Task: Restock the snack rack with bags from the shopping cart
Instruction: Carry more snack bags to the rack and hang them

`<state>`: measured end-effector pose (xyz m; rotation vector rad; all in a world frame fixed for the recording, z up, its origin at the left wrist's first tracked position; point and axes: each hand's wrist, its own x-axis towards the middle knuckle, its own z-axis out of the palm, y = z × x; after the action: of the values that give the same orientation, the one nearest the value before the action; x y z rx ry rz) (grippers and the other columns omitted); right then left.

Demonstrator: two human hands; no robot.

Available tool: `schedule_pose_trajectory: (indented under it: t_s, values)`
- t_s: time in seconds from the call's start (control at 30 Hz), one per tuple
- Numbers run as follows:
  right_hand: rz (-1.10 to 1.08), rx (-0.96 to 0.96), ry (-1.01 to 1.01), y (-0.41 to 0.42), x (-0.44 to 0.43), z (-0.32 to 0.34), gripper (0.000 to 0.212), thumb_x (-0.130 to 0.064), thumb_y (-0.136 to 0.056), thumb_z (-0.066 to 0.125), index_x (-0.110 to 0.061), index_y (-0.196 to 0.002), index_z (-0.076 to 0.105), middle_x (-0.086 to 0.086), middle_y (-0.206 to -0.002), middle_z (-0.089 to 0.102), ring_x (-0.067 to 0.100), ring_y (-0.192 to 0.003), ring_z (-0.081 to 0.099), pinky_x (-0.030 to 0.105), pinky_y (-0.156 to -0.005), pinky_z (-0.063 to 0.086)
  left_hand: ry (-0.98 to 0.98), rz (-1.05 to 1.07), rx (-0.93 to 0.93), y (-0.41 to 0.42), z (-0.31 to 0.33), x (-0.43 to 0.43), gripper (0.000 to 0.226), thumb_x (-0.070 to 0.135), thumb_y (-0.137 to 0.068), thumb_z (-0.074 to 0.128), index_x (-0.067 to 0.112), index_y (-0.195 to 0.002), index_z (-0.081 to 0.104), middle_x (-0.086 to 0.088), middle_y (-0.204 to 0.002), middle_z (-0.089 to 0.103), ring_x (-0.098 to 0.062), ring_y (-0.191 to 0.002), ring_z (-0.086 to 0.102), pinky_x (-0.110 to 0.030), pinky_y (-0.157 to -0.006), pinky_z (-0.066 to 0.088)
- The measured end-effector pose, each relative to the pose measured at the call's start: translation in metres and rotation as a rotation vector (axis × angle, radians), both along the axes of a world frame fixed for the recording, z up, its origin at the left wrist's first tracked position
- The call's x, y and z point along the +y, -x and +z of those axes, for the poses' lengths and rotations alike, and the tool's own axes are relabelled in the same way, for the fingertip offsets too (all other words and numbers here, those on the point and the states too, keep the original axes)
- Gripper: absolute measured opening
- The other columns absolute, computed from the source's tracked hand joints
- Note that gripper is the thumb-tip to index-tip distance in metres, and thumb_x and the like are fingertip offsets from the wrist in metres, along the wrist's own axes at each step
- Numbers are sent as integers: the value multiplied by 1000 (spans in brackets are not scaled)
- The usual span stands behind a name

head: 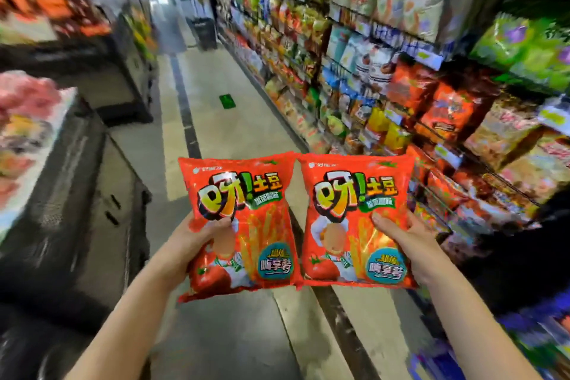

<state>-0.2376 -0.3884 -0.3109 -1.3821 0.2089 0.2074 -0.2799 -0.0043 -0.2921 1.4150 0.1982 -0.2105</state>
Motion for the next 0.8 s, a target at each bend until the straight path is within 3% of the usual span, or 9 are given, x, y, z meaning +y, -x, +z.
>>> schedule_pose_trajectory:
  t_s: [0.1,0.2,0.27,0.33,0.43,0.47,0.57,0.67,0.8]
  values:
    - [91,4,-1,-69,18,5,35,-21,-79,82,-22,-111,67,8,-93,80,23,-73,78,32,-59,63,-6,97,18,-41,0,20,51,29,-86,80,20,-133,62,-13,-122,75,-35,-105,75,-42,-83,64]
    - [179,-18,16,-131,40,14,78,-43,-48,99,-21,-116,68,13,-105,79,28,-83,78,35,-67,64,23,191,19,-74,5,38,66,36,-78,87,20,-136,61,-16,-127,72,-40,-112,71,-57,-100,55]
    - [218,-14,39,-167,58,16,98,-52,-32,101,-20,-119,68,12,-107,78,29,-87,78,36,-69,64,24,221,4,-92,7,52,56,31,-86,84,19,-136,61,-17,-127,72,-41,-114,70,-62,-106,49]
    - [256,-10,43,-198,78,19,92,-51,-36,100,-24,-117,67,11,-106,79,31,-89,78,42,-77,63,54,245,6,-106,8,69,48,24,-92,78,16,-136,62,-18,-129,71,-43,-116,68,-62,-107,48]
    - [289,-5,45,-241,111,20,74,-48,-50,95,-26,-115,68,10,-106,79,35,-95,76,55,-94,58,109,250,-13,-131,12,92,56,26,-87,80,14,-138,60,-22,-135,66,-46,-121,65,-63,-106,49]
    - [295,-7,40,-255,123,20,76,-50,-48,96,-26,-115,69,10,-107,79,35,-96,76,55,-95,57,105,271,-20,-141,10,102,48,23,-91,78,14,-135,63,-22,-134,67,-44,-118,67,-60,-102,53]
    - [315,1,30,-294,163,15,94,-54,-39,101,-26,-122,68,11,-112,77,36,-99,75,56,-97,55,90,292,-33,-175,3,139,31,16,-94,72,15,-125,70,-21,-128,71,-40,-111,71,-51,-94,59]
    - [308,-1,24,-334,205,9,78,-42,-58,98,-26,-126,64,8,-113,78,35,-99,76,57,-97,56,41,293,-3,-215,-5,185,57,32,-79,84,18,-131,66,-20,-129,70,-42,-113,70,-59,-104,51]
    - [301,-11,48,-385,271,12,84,-42,-53,99,-27,-128,62,8,-111,78,34,-96,76,50,-91,58,59,268,-29,-272,-15,254,60,35,-80,85,20,-134,64,-19,-132,69,-45,-119,66,-67,-108,44]
